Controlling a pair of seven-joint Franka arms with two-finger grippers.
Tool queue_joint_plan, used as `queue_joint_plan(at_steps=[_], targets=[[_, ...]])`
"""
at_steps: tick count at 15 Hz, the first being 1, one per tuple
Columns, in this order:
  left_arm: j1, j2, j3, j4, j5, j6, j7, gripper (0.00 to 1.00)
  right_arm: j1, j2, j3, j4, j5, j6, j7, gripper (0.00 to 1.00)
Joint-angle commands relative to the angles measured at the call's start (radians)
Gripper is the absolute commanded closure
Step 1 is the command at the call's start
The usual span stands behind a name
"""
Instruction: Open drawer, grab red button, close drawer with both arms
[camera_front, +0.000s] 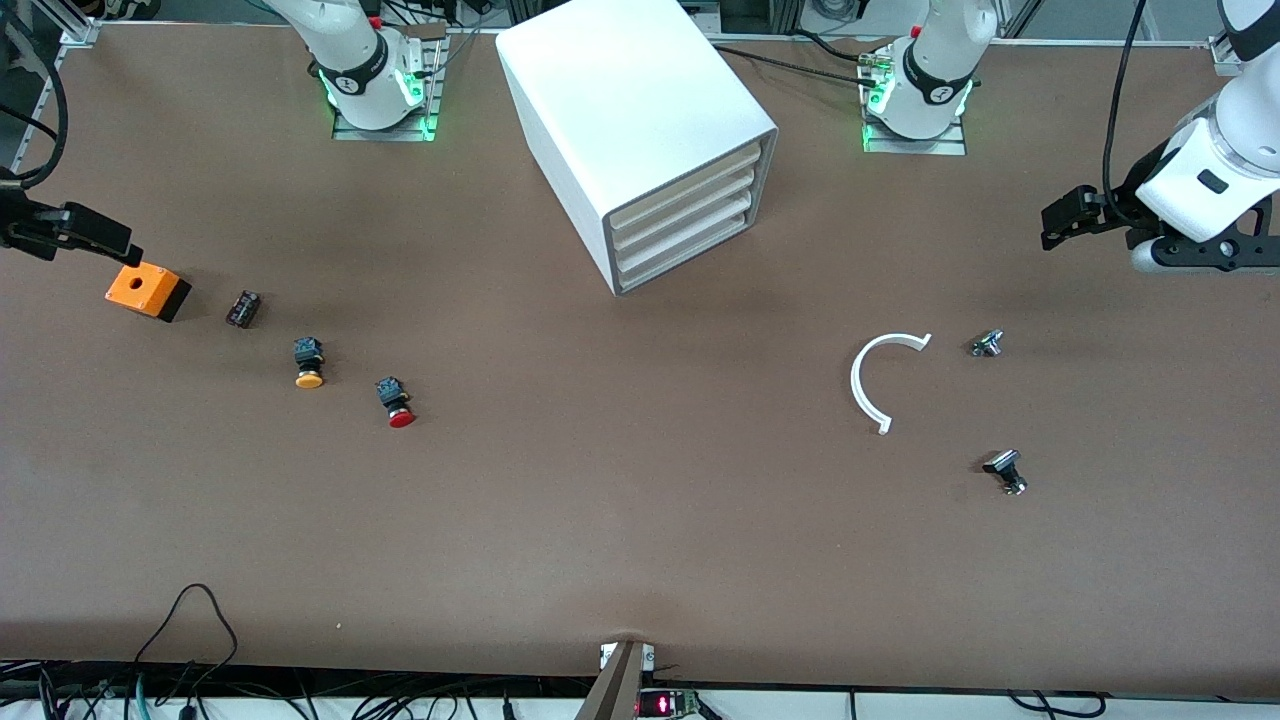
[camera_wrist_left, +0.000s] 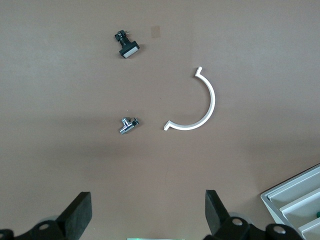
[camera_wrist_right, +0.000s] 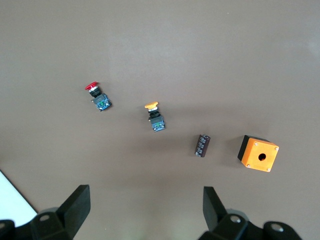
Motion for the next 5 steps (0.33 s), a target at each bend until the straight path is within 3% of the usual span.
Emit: queue_joint_plan(at_steps=[1, 5], targets=[[-0.003, 0.015, 0.000, 0.036, 0.028, -0.026, 0.003, 0.00, 0.003, -0.031, -0.002, -0.036, 0.007, 0.019, -0.019, 0.00], [-0.003, 0.016, 0.000, 0.039, 0.022, -0.035, 0.003, 0.00, 0.003, -0.038, -0.002, -0.059, 0.005, 0.028, -0.006, 0.00]])
